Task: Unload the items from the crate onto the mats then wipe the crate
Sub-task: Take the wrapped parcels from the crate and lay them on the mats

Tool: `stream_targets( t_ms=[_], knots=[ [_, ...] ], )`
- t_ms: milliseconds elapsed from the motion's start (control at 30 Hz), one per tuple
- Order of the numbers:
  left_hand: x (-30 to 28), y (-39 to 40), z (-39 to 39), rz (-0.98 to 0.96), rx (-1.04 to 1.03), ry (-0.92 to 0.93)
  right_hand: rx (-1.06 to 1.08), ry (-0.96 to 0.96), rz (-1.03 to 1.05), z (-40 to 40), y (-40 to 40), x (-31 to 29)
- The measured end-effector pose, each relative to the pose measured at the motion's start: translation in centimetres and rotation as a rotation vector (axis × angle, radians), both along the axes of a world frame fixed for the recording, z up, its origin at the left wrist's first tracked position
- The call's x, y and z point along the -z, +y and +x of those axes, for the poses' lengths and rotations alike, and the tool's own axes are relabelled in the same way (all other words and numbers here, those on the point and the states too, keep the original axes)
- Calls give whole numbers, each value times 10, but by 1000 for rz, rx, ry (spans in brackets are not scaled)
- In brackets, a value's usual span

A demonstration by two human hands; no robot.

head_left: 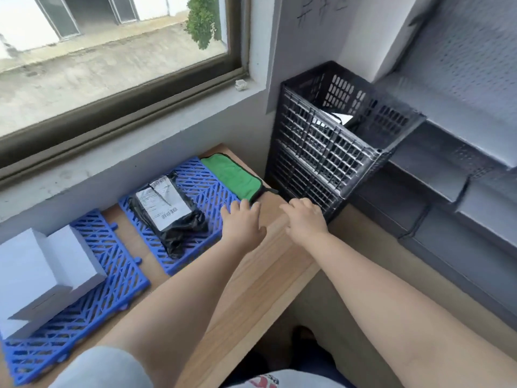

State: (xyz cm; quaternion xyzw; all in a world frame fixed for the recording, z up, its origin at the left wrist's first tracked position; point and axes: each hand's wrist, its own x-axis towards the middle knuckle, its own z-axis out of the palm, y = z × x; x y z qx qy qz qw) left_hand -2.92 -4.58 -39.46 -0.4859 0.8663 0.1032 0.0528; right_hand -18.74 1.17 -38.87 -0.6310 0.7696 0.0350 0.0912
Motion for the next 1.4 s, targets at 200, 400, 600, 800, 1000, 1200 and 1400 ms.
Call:
stream_targets(
  t_ms=[200, 400, 600, 800, 1000, 1200, 1400],
  knots=[
    [-12, 30, -105, -17, 205, 35, 212, -46, 33, -96, 58, -16],
    [-19, 79, -229, -10, 330, 1, 319, -20, 37, -203, 130, -17],
    [-33, 115, -358, -110, 416, -17, 394, -25, 22, -339, 187, -37],
    [-37, 155, -466, -164, 492, -8, 402, -26, 22, -425, 208, -39],
    [-20, 147, -509, -202, 501, -65, 393, -44, 75, -477, 210, -21],
    [-16, 88, -553, -218, 492, -28, 344, -39, 92, -517, 166, -12],
    [-21, -34, -596, -211, 361, 43, 228, 66, 58, -583, 48, -42]
  ],
)
